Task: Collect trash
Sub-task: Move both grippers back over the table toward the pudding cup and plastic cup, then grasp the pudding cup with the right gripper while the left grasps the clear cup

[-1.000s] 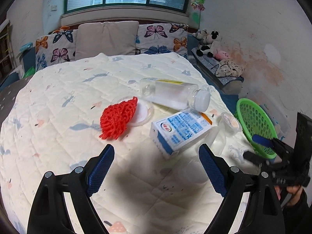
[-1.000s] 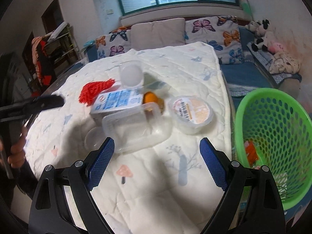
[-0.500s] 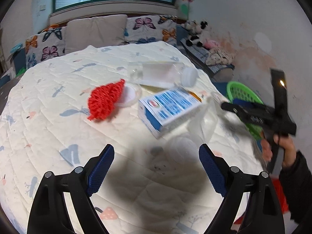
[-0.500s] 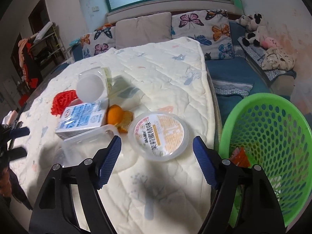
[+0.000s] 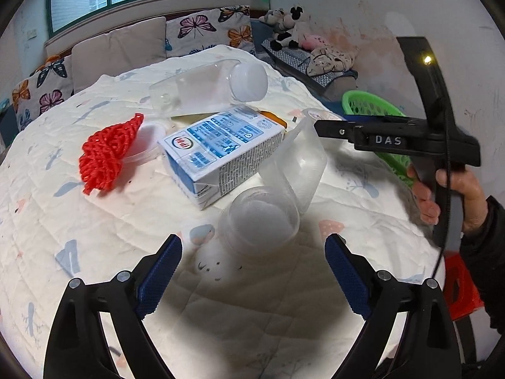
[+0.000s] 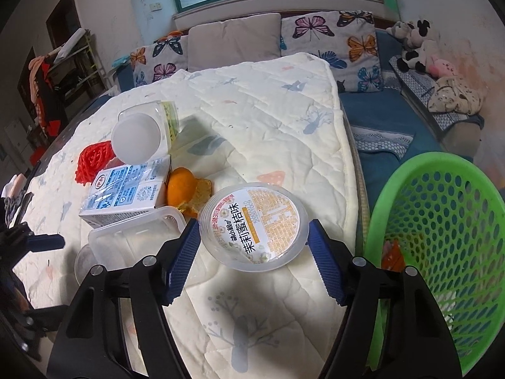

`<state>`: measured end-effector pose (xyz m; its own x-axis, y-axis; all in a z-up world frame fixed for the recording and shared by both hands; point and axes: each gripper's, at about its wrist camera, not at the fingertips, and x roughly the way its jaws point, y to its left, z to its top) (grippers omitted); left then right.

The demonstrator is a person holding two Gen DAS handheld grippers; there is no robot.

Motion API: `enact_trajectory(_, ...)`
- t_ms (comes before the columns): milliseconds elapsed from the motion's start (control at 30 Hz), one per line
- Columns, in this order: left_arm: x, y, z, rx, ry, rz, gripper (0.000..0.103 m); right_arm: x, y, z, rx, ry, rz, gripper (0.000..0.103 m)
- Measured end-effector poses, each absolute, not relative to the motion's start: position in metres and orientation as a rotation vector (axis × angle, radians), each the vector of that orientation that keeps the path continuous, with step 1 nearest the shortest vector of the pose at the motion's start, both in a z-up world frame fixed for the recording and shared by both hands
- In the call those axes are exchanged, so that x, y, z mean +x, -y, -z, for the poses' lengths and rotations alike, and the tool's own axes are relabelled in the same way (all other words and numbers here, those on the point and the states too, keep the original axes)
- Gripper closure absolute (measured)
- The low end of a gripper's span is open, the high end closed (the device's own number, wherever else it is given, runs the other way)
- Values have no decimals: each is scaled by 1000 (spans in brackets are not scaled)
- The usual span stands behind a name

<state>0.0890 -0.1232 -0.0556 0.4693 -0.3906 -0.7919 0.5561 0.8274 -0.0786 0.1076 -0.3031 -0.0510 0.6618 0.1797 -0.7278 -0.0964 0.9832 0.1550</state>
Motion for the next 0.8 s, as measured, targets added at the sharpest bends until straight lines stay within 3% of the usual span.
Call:
enact_trajectory(333,103,133,67,180,-924,582,21,107,304,51,122,-837,-163,33)
enact_trajectory(667,106,141,73,177,-939,614,45,93,308,40,122,-799,-145,34)
enact_trajectory(800,103,139,70,163,-933,618,46,82,312,33,124,-780,-135,34)
